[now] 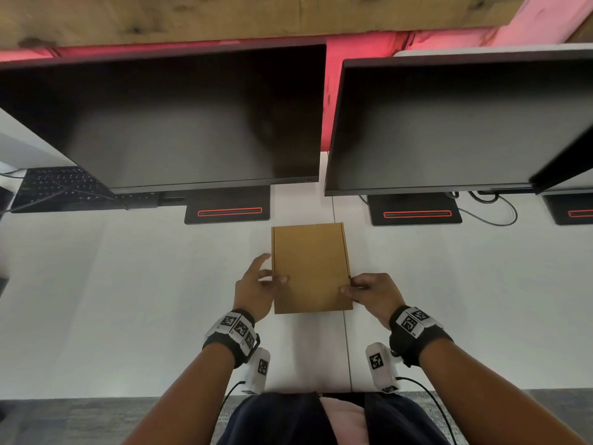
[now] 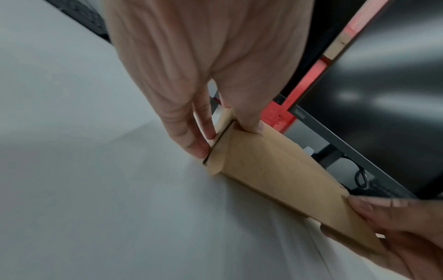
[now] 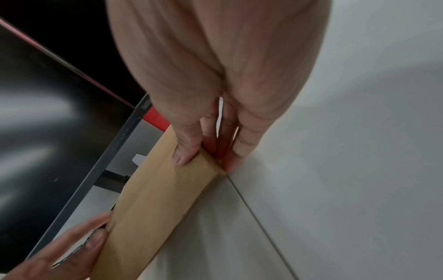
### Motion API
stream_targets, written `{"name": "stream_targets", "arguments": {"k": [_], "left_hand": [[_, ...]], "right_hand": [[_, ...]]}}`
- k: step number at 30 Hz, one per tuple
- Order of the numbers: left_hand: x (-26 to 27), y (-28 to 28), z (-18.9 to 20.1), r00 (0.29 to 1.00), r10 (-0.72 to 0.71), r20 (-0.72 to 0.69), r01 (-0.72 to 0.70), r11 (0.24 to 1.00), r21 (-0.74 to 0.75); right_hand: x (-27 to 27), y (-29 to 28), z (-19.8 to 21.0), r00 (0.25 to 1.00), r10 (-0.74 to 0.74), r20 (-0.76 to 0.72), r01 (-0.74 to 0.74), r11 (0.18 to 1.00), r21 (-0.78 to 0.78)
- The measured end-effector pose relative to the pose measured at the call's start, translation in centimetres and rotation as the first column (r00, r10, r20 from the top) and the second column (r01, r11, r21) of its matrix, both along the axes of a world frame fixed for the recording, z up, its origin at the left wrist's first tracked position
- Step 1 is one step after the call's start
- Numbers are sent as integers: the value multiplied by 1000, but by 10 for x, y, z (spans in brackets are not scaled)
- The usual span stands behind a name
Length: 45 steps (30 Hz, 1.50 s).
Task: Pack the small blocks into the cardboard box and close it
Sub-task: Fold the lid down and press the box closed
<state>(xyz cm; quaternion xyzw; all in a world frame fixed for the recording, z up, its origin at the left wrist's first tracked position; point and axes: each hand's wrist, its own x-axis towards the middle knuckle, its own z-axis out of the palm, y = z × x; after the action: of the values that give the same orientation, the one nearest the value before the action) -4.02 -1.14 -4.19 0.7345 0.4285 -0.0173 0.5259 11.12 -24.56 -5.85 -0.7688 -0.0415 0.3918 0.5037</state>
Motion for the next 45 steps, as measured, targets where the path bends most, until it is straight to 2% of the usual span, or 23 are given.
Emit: {"name": "stream_targets", "arguments": {"k": [3,7,8,12,23,30,33,36,39,41,45], "left_hand": [[7,-1,3,993,-114,35,111,991,79],[10,-1,2,971,-241,7,236,956,173],[11,-1,1,969,-248,-3,245,954,173],[13,0,-2,976,-216,-8,215,968,131],[13,0,-6,983,-185,11,183,979,93],[14,0,-2,989,-139,44,136,989,65],[15,-1,-2,989,-133,61,130,991,42],[14,1,-4,975,-219,38,214,971,109],[16,4,-2,931,-363,-48,366,918,153],[22,2,2,891,-430,-144,452,871,194],[38,-7,11,824,-473,-312,558,773,301]], "right_hand": [[2,3,-2,999,-28,36,29,999,-33],[-3,7,5,968,-190,-163,201,978,53],[-4,8,6,962,-210,-177,223,973,59],[-4,7,4,972,-223,-70,226,973,43],[1,1,5,969,-170,-180,194,973,124],[1,3,5,982,-165,-88,173,980,97],[6,5,4,984,-23,175,38,996,-82],[14,9,5,889,200,411,-131,973,-188],[22,15,10,656,572,493,-400,817,-416],[24,21,11,560,667,492,-421,740,-524],[18,30,13,464,715,523,-350,691,-633]]}}
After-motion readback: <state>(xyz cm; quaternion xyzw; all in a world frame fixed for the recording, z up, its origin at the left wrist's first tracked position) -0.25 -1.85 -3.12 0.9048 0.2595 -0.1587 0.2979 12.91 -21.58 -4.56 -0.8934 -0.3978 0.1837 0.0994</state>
